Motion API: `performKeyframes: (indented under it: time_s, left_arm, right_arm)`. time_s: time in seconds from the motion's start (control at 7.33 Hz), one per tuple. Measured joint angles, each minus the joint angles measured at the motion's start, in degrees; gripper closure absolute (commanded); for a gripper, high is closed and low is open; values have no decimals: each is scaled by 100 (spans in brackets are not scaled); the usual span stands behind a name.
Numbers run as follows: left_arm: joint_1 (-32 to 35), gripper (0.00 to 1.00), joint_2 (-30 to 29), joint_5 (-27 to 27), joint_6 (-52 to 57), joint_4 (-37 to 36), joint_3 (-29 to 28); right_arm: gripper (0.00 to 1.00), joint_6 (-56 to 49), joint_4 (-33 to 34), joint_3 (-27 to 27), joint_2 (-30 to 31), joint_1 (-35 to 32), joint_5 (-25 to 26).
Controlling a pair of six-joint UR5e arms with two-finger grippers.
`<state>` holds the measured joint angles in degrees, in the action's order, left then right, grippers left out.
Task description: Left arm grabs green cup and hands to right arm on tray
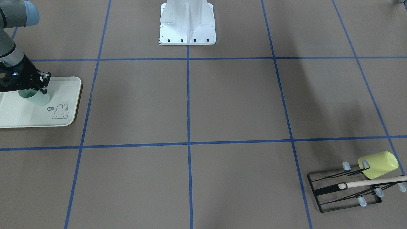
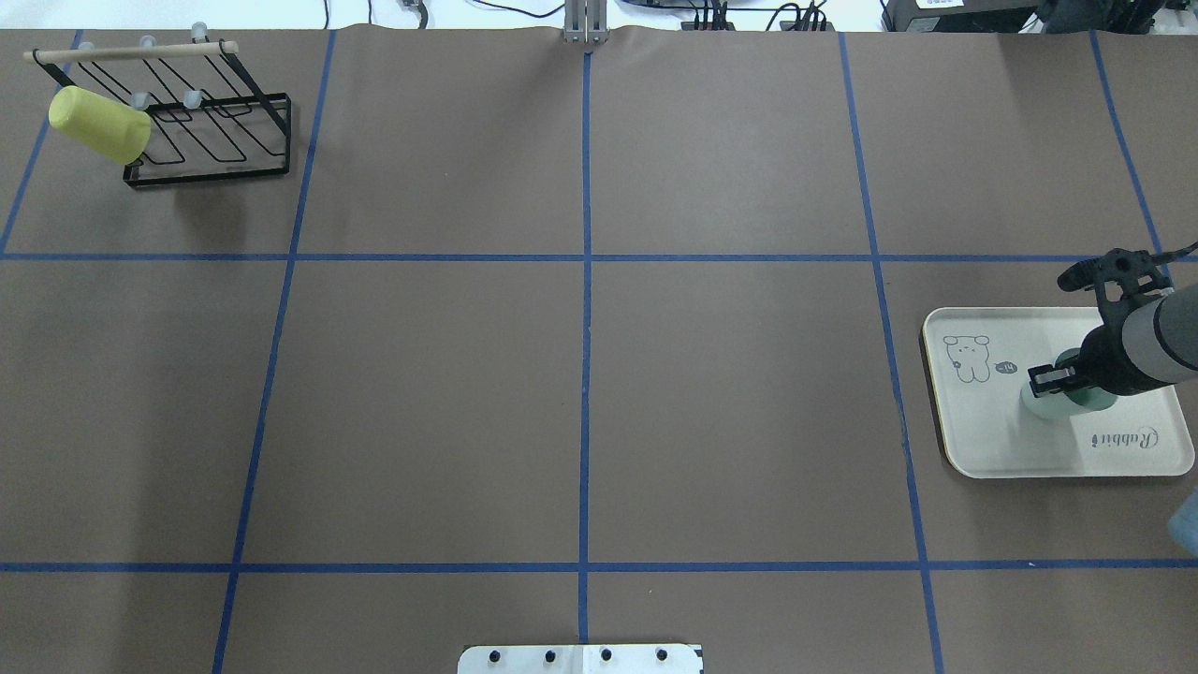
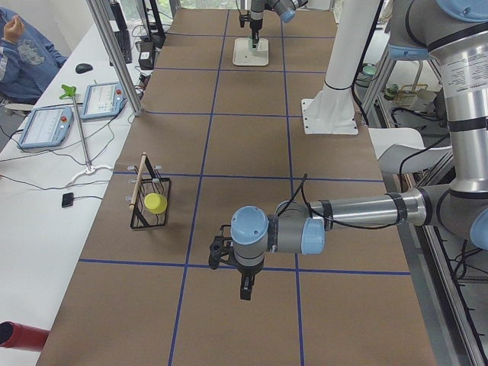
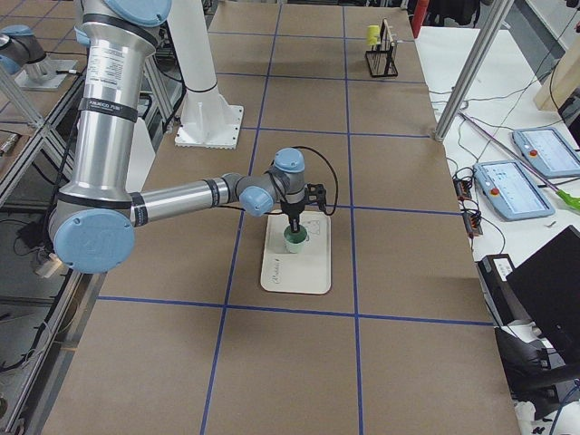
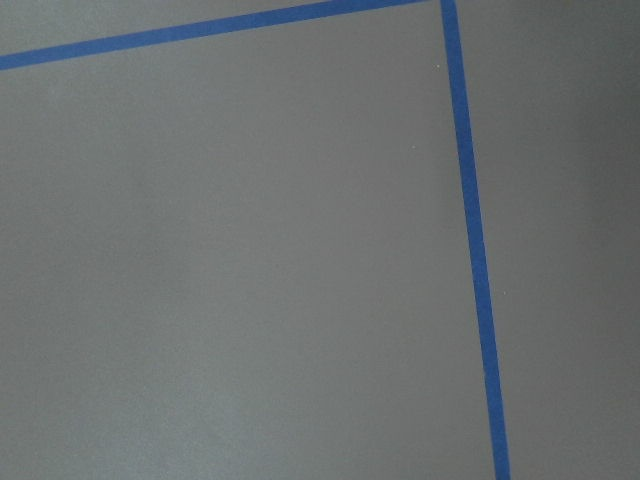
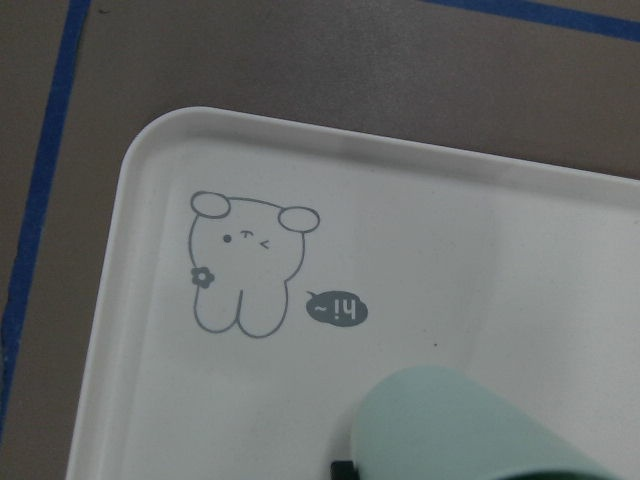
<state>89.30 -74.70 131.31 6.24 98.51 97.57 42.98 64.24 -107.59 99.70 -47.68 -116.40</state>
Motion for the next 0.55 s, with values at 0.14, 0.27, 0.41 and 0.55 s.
performKeyframes:
  time_s: [0.14, 0.27, 0.41, 0.55]
  left_arm:
    - [0, 0, -3, 0, 0, 3, 2]
    - [0, 0, -9, 0, -4, 7, 1]
    - [0, 0, -14, 0, -13, 9, 0]
    - [0, 0, -16, 0, -21, 10, 0]
  right_arm:
    - [0, -9, 5, 82, -95, 6, 8]
    - [0, -26, 8, 81, -134, -21, -7]
    - [0, -51, 15, 15, -135, -140, -88]
    - [0, -81, 26, -92, -125, -350, -257]
